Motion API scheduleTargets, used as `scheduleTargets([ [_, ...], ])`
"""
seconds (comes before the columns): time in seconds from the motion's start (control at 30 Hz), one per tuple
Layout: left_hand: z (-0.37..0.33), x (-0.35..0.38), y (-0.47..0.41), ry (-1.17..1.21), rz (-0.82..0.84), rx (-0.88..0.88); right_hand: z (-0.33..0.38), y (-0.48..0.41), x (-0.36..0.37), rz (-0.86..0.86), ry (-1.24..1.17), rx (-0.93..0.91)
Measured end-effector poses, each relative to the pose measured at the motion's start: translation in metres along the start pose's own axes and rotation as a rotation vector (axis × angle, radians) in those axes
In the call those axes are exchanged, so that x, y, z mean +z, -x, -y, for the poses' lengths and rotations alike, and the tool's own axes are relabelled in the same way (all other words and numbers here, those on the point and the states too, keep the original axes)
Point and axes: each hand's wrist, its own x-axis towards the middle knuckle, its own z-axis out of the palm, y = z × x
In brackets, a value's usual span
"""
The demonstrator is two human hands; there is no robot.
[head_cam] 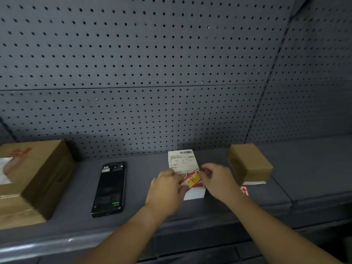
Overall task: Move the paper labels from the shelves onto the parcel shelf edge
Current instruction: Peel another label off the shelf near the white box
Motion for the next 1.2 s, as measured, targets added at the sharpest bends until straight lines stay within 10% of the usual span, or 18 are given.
scheduleTargets([
  [0.8, -0.019, -0.013, -0.009, 0.130, 0.051, -0.127, -0.022, 0.001, -0.030, 0.092, -0.205, 0.021],
  [1.2, 0.005, -0.094, 0.039, -0.212, -0.189, -0.443, 0.045, -0.004, -0.027, 0.077, -0.356, -0.345],
])
